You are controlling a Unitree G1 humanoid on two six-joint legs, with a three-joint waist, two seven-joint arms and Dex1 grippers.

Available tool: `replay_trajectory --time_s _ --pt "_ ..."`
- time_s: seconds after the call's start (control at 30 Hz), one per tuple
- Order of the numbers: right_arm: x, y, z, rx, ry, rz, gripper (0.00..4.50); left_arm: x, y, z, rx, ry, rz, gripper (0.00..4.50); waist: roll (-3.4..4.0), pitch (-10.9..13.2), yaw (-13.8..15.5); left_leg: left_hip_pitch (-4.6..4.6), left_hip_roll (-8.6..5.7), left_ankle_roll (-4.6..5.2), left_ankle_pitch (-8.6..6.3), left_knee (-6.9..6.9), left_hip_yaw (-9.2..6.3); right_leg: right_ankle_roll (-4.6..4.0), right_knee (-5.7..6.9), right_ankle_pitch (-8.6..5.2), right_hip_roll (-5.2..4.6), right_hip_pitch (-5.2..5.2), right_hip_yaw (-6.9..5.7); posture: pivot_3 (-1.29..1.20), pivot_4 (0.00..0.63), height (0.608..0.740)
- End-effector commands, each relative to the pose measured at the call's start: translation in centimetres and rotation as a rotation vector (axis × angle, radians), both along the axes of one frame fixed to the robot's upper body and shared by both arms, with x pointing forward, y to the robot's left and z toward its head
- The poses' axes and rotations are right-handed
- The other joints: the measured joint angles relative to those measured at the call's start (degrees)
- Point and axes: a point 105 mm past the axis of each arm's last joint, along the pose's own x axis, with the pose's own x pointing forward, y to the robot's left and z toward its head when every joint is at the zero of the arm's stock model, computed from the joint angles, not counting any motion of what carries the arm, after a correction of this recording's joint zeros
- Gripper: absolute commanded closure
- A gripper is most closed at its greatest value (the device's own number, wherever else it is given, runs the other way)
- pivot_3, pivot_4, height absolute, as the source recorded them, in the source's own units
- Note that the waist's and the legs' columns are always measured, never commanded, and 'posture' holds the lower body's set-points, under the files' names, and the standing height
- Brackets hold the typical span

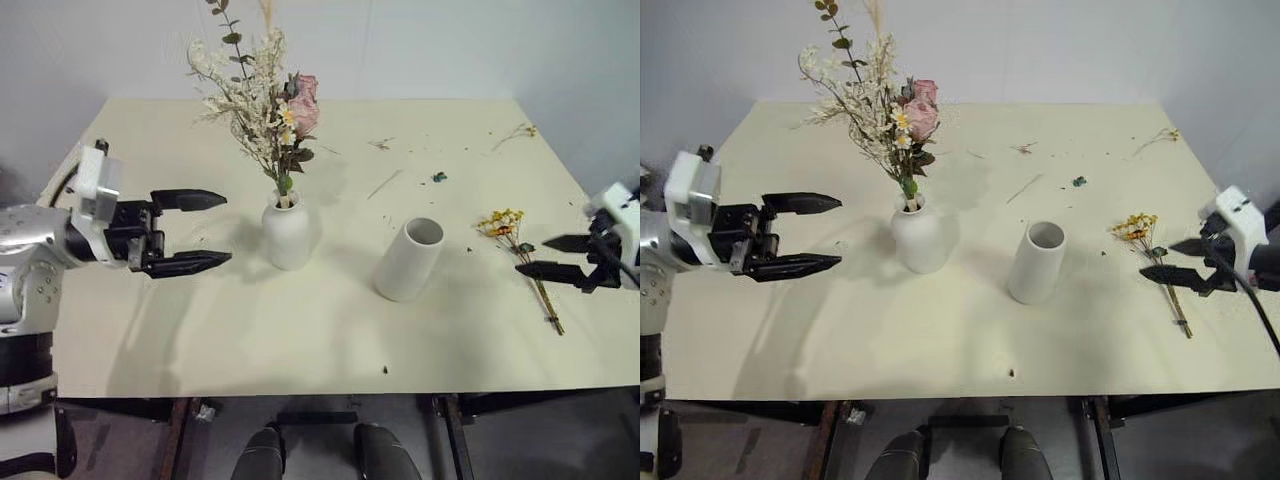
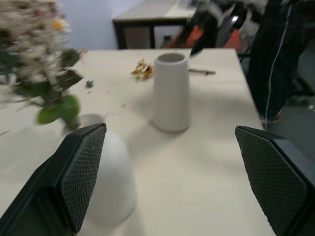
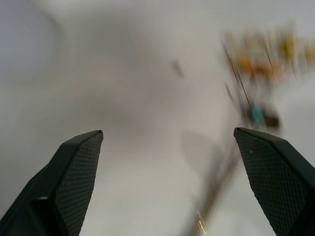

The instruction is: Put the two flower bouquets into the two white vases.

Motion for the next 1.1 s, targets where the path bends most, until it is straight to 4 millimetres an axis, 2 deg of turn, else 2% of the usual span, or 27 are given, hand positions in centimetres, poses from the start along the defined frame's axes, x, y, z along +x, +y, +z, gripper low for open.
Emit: replay_trajectory --time_s 0.03,0.13,0.33,0.43,0.63,0.8,1.0,1.1 --pt "0.7 -1.1 0.8 -0.044 0.013 -0.034 0.0 -1.1 -1.0 1.1 -0.019 -0.057 -0.018 0.02 0.03 0.02 -0.71 0.01 0.0 0.0 0.0 0.0 0.01 0.05 0.01 0.03 0.0 0.0 0.02 0.0 0.15 0.74" --pt "1.5 -1.4 0.4 -0.072 0.055 -0.049 0.0 -1.4 -1.4 1.2 -0.047 -0.062 -0.003 0.02 0.04 0.02 -0.95 0.06 0.0 0.0 0.0 -0.03 0.03 0.51 0.1 0.25 0.01 -0.04 0.04 0.0 0.15 0.74" --pt "2.7 -0.8 -1.1 -0.079 0.165 -0.046 0.0 -2.4 -1.4 1.0 -0.072 -0.057 0.026 0.02 0.04 0.02 -1.1 0.15 0.01 -0.02 -0.04 -0.09 0.07 0.54 0.18 0.21 0.03 -0.03 0.09 0.0 0.15 0.74" --pt "3.2 -0.2 -1.8 -0.054 0.209 -0.049 0.6 -2.5 -1.3 1.0 -0.077 -0.059 0.038 0.0 0.04 0.02 -0.88 0.14 -0.01 -0.02 -0.05 -0.08 0.08 0.55 0.17 0.22 0.02 -0.03 0.09 0.0 0.15 0.74" --pt "3.4 -0.1 -2.5 -0.075 0.243 -0.037 2.68 -2.6 -1.3 1.2 -0.08 -0.07 0.051 0.0 0.04 0.02 -0.62 0.14 -0.02 -0.03 -0.05 -0.07 0.07 0.56 0.17 0.22 0.02 0.0 0.09 0.0 0.15 0.74" --pt "3.8 -0.1 -2.2 -0.065 0.22 -0.035 4.39 -2.7 -1.1 1.3 -0.078 -0.079 0.056 0.0 0.04 0.02 -0.87 0.16 -0.03 -0.04 -0.06 -0.07 0.07 0.56 0.2 0.22 0.02 0.0 0.09 0.0 0.15 0.74" --pt "4.6 -0.3 -0.2 -0.028 0.094 -0.063 4.45 -2.3 -1.2 1.3 -0.077 -0.084 0.053 0.0 0.04 0.02 -1.04 0.2 -0.03 -0.04 -0.06 -0.07 0.09 0.56 0.25 0.22 0.03 0.0 0.12 0.0 0.15 0.74" --pt "5.4 0.0 2.5 -0.002 -0.085 -0.018 4.45 -2.1 -1.2 1.4 -0.077 -0.084 0.044 0.0 0.04 0.02 -0.93 0.2 -0.03 -0.04 -0.06 -0.06 0.09 0.56 0.24 0.23 0.02 0.02 0.11 0.0 0.15 0.74"
